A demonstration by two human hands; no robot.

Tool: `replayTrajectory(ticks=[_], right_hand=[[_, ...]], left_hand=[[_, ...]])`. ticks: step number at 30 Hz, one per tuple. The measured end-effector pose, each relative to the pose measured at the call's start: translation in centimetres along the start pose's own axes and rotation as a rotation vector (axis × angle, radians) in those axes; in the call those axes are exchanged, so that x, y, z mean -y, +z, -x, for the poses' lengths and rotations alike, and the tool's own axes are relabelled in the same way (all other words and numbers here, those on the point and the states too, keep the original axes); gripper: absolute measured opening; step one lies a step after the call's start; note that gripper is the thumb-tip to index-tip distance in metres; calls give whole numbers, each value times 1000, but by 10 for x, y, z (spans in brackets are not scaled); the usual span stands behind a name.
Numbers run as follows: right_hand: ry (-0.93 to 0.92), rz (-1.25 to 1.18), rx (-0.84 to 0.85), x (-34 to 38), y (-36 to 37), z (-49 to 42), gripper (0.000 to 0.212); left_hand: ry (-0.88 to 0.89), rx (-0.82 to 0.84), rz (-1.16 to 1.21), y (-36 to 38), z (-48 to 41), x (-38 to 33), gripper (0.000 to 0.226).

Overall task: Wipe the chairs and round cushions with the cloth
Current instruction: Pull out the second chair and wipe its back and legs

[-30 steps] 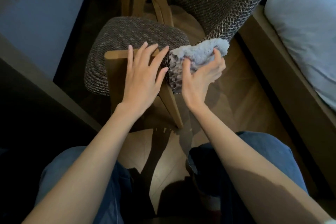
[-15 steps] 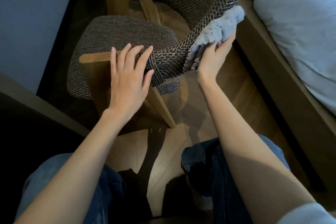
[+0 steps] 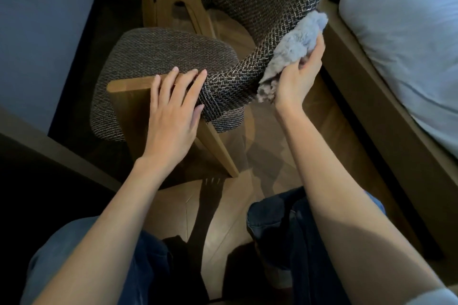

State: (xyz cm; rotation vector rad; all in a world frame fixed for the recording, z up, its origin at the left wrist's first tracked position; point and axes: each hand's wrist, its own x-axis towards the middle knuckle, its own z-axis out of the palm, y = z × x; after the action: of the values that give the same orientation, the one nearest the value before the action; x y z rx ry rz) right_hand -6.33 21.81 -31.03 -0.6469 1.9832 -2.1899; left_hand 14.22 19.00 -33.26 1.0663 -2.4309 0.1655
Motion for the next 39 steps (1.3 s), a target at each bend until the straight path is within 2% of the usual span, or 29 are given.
replayTrajectory(ticks=[5, 8, 10, 12, 15, 18, 21, 26, 30, 32, 33, 37, 39], right_hand=[[76, 77, 77, -25, 4, 7, 55], [288, 129, 195, -47, 2, 18, 52], [363, 124, 230, -54, 1, 24, 52], [319, 123, 153, -47, 0, 28, 54], [95, 87, 11, -19, -2, 34, 53], [-52, 29, -4, 2, 2, 48, 50], [7, -1, 5, 5, 12, 59, 46], [-11, 94, -8, -18, 19, 79, 46], [229, 157, 120, -48, 14, 101, 42], [305, 142, 126, -48, 12, 103, 40], [285, 135, 109, -44, 12, 103, 38], [1, 93, 4, -20, 15, 103, 37], [-22, 74, 3, -15, 19, 102, 38]], left_hand=[[0, 0, 11, 0, 0, -1, 54], [-5, -2, 14, 0, 0, -2, 54], [7, 4, 16, -1, 0, -1, 55], [24, 11, 24, -2, 1, 2, 55], [47, 21, 33, -4, 4, 6, 56], [63, 36, 33, -8, 8, 9, 59], [57, 41, 44, -11, 12, 12, 58], [59, 44, 28, -12, 15, 12, 58], [44, 50, 5, -10, 15, 12, 59], [44, 48, 9, -10, 15, 12, 59], [43, 47, 13, -11, 16, 12, 59], [12, 36, 32, -17, 19, 21, 62], [-14, 33, 56, -20, 21, 27, 63]])
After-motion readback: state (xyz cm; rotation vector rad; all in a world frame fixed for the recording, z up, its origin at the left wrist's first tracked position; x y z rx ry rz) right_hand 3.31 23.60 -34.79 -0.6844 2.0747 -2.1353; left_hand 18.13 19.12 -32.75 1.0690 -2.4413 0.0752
